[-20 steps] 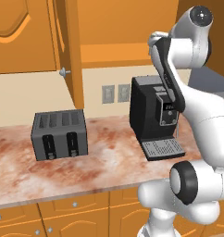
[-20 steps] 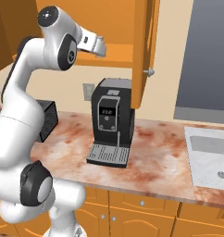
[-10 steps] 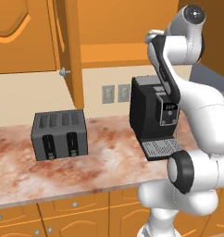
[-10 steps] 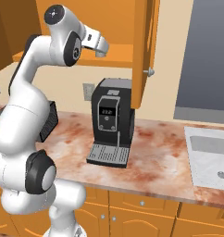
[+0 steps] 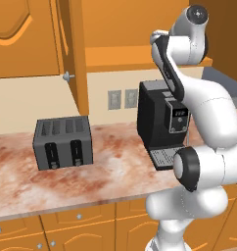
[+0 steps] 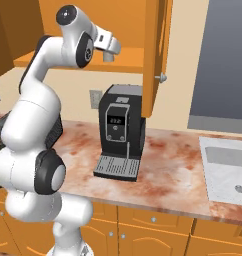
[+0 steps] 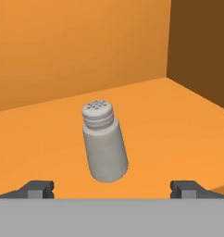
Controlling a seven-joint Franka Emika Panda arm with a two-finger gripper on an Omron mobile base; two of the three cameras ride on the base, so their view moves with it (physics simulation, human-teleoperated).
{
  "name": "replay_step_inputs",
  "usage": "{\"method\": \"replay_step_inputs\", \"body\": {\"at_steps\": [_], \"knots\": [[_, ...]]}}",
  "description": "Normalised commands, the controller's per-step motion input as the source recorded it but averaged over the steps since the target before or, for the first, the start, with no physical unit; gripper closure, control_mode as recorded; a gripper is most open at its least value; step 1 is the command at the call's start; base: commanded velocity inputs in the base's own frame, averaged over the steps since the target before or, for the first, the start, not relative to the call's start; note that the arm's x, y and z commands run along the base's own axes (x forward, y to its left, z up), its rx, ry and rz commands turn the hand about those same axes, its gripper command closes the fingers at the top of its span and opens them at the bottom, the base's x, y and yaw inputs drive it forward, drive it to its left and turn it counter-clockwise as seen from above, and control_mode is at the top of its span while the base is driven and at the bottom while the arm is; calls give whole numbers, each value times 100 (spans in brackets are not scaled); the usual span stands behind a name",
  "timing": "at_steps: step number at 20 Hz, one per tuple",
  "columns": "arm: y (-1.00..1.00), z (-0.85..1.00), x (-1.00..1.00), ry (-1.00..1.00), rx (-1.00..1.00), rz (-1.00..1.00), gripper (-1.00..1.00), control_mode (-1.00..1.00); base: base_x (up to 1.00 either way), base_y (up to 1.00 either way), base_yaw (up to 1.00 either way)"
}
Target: Retrieve the shaker from the cabinet and place it next the steak on a plate on the dining table.
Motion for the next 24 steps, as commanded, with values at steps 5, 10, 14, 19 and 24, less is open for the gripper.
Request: {"method": "replay_step_inputs", "body": {"at_steps": [5, 10, 14, 19, 24], "knots": [[0, 0, 27, 0, 0, 0, -100, -100, 0, 0, 0], [-5, 0, 24, 0, 0, 0, -100, -100, 0, 0, 0], [-6, 0, 27, 0, 0, 0, -100, -100, 0, 0, 0], [-2, 0, 26, 0, 0, 0, -100, -100, 0, 0, 0], [0, 0, 20, 0, 0, 0, -100, -100, 0, 0, 0]]}}
